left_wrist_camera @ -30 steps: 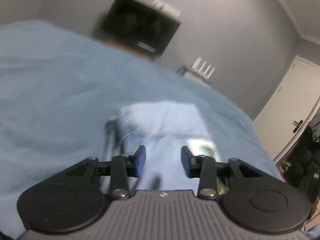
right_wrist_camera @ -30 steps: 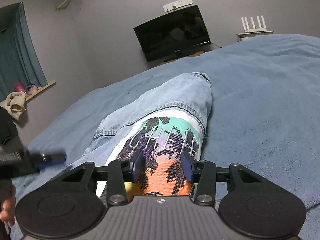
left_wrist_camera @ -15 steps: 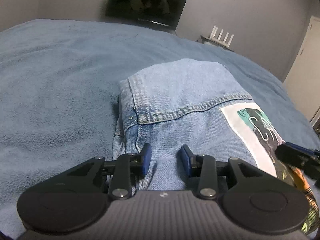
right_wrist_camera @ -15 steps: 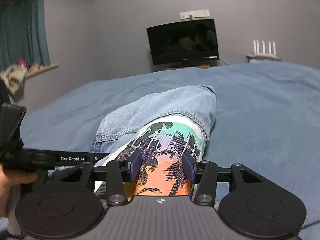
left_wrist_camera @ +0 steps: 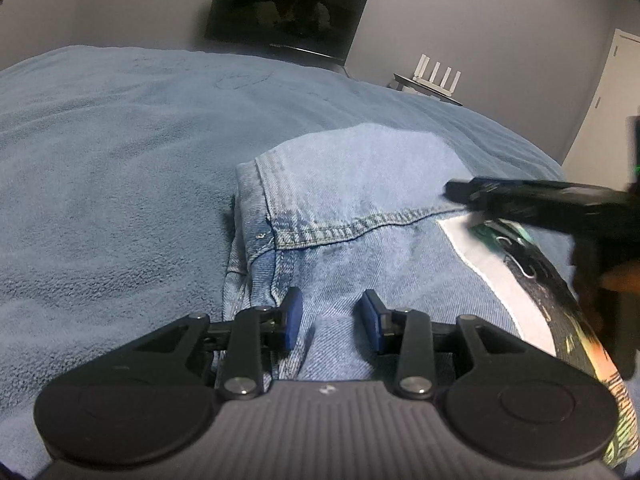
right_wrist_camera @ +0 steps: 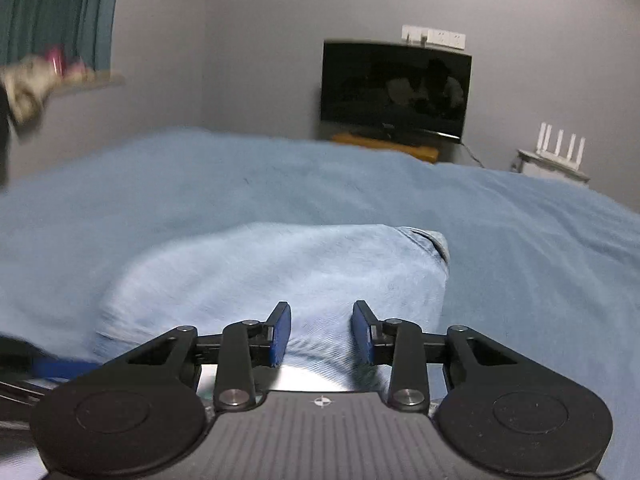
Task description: Fold large clothes
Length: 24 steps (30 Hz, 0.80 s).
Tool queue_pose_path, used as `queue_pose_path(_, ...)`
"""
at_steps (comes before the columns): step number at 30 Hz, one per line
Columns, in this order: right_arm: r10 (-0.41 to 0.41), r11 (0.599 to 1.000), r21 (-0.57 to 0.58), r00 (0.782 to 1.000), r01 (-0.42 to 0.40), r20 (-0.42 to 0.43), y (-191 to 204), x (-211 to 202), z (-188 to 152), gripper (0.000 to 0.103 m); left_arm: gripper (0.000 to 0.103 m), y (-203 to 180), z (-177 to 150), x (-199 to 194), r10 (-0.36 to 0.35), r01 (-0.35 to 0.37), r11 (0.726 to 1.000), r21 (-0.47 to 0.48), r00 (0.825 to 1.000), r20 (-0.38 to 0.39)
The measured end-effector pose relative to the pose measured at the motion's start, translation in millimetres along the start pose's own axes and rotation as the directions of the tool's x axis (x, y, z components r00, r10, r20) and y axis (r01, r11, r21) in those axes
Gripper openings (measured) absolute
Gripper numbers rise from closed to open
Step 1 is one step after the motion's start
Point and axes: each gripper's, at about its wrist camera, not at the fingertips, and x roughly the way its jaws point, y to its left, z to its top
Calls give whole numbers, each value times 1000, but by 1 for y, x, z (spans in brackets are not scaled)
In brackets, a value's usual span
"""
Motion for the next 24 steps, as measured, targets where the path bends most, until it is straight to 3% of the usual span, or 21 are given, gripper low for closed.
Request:
queue_pose_path(4, -39, 998, -57, 998, 36, -51, 6, 29, -4, 41, 34, -5, -2, 2, 14, -15, 999, 40, 1000, 6)
queue_pose_path(8, -26, 1000, -19, 998, 25, -54, 4, 26, 1, 42, 35, -3, -1, 1, 2, -3, 999, 41, 1000, 8)
queue_pose_path(11, 11, 1000, 9, 1000, -11, 24, 6, -8, -5, 54, 35, -2, -1, -1, -2, 1, 999, 35, 1000, 9)
queue_pose_path(18, 110, 994, 13, 985, -112, 133, 26, -127, -58, 55, 34, -2, -3, -3, 0, 0, 999, 37, 1000, 13)
queue_pose_path(24, 111, 988, 106, 992, -116, 55, 29, -147, -92, 57, 35, -5, -3, -3, 8, -8, 998, 56, 1000, 12)
